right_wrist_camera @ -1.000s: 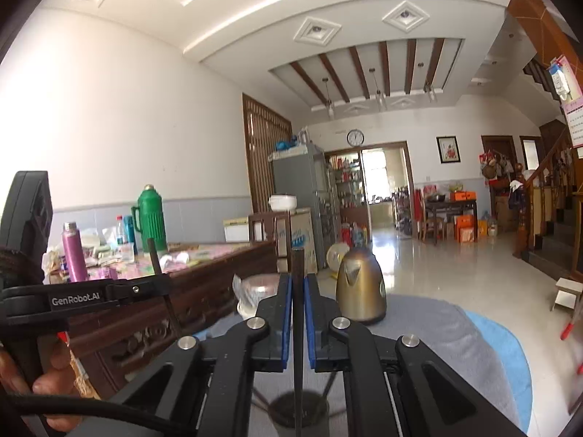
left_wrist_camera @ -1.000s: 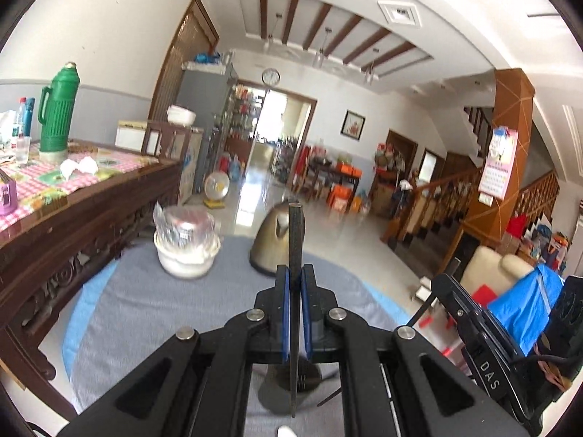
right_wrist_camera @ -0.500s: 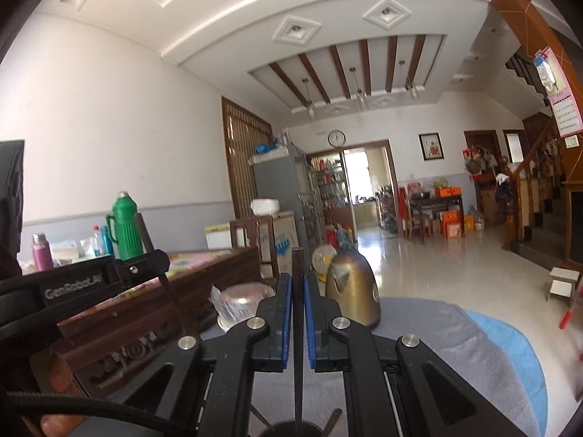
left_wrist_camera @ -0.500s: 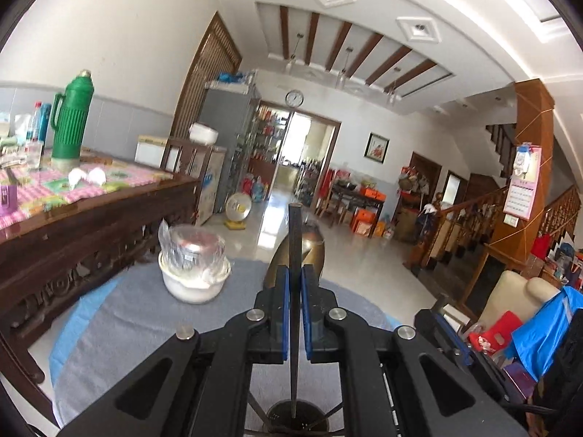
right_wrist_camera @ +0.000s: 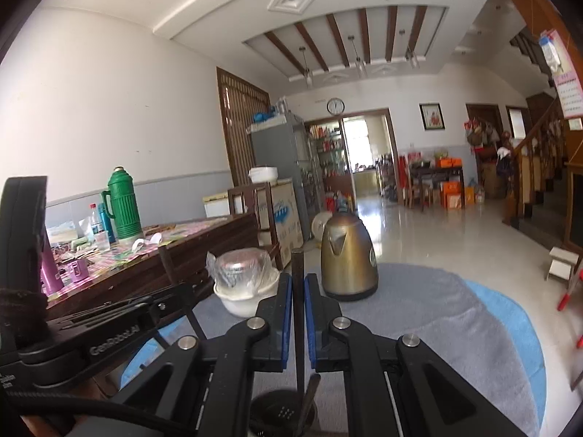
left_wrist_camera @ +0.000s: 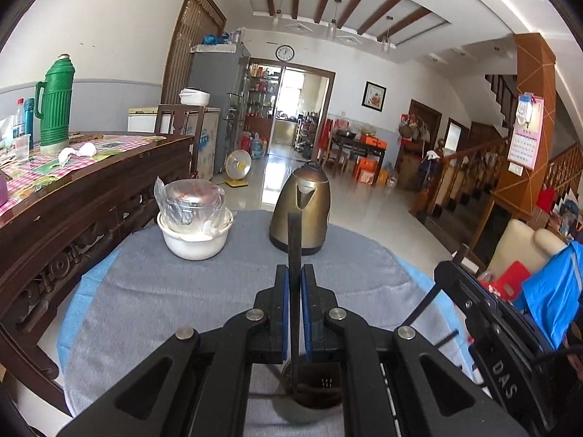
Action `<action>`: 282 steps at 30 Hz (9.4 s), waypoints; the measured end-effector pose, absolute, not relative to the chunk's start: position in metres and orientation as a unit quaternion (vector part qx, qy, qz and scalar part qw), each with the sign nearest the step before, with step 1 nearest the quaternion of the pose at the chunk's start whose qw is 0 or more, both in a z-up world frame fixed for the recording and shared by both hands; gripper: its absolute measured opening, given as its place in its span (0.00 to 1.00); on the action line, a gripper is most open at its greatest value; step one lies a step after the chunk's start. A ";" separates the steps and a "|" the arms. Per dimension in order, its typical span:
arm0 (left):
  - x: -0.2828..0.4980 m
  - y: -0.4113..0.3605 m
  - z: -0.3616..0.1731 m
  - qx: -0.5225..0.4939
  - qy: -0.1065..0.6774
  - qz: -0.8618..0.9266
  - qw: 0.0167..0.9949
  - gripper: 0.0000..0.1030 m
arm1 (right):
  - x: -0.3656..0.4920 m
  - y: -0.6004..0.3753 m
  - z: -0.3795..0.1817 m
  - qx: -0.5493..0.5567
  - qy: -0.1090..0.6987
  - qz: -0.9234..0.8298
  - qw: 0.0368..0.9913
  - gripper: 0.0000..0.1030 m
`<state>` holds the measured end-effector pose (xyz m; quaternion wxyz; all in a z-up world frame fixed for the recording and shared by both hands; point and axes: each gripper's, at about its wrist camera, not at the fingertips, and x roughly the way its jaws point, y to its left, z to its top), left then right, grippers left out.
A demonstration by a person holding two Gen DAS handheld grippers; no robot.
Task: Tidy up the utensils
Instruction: 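Lower the chopsticks into the cup and open both tools, then withdraw both open tools from the cup, then move the right tool down toward the two white spoons beside the cup, then move the left tool down over the white spoons, then close the right tool on one spoon while the left tool closes on the other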
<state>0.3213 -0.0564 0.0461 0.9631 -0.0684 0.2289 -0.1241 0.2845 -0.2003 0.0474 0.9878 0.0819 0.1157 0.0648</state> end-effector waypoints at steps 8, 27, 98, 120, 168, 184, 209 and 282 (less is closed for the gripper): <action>0.283 -0.037 0.061 -0.064 0.213 -0.124 0.967 0.33 | 0.268 -0.213 0.049 0.106 0.132 0.077 0.982 0.24; 0.203 -0.017 0.061 -0.020 0.208 -0.069 0.976 0.75 | 0.170 -0.234 0.076 0.143 0.055 0.062 0.986 0.56; 0.226 -0.003 -0.076 0.037 0.405 -0.018 0.913 0.76 | 0.215 -0.198 -0.088 0.134 0.359 0.116 0.916 0.57; 0.237 0.016 -0.120 0.007 0.474 -0.009 0.880 0.76 | 0.280 -0.143 -0.142 0.071 0.483 0.122 0.864 0.56; 0.243 -0.100 -0.165 0.105 0.513 -0.169 0.835 0.69 | 0.197 -0.321 -0.131 0.195 0.380 0.073 0.901 0.18; 0.240 -0.036 -0.152 -0.033 0.564 -0.169 0.807 0.55 | 0.188 -0.319 -0.116 0.183 0.358 0.082 0.912 0.18; 0.268 -0.094 -0.158 0.065 0.524 -0.204 0.825 0.43 | 0.182 -0.302 -0.117 0.182 0.359 0.108 0.909 0.18; 0.304 -0.079 -0.137 -0.037 0.598 -0.125 0.791 0.30 | 0.219 -0.239 -0.084 0.163 0.290 0.133 0.934 0.31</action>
